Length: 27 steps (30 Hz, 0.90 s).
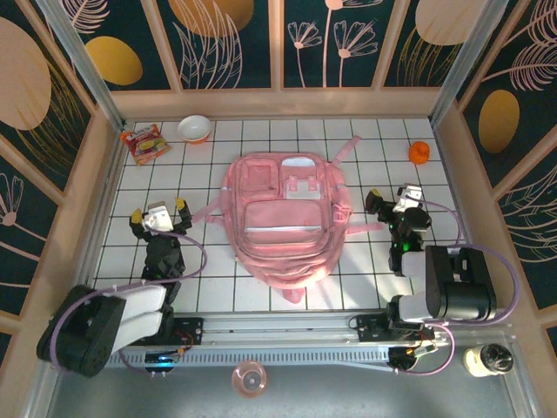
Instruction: Pack books, pencil case, and school supplies into a backpack
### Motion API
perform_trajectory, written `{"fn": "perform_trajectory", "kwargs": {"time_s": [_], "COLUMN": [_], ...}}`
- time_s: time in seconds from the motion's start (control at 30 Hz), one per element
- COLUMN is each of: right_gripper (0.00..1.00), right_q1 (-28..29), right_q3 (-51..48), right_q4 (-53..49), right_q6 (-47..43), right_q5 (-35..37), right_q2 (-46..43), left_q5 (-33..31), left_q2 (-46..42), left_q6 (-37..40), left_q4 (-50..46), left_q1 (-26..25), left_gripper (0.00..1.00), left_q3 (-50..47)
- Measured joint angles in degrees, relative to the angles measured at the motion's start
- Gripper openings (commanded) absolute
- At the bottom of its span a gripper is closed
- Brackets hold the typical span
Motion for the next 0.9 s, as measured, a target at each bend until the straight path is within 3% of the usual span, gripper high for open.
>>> {"fn": "perform_trajectory", "kwargs": {"time_s": [0.07,0.23,0.6,0.9], "right_gripper": [0.99,0.99,0.99,0.99], "right_q1": [0.0,0.3,0.4,0.4], "right_q3": [-0.1,0.6,1.6,1.6], "right_q4": [6.0,5.8,6.0,6.0], "right_q6": [-0.2,-1.0,-1.5,-1.5], "right_q5": [-0.1,0.2,0.2,0.2], "right_q2": [5.4,7.7,7.7,7.7], "left_q5": [2.0,4.7,13.7,16.5], "left_q2": [5.6,20.1,18.9,18.9], "left_q6": [2.1,3.2,-5.2,-7.2], "left_q4": [5.9,12.0,3.8,0.2], "left_q1": [0.8,3.3,15.1,15.4], "left_gripper": [0.99,0.99,0.99,0.99], "left_q3": [0.0,0.8,12.0,11.9]}}
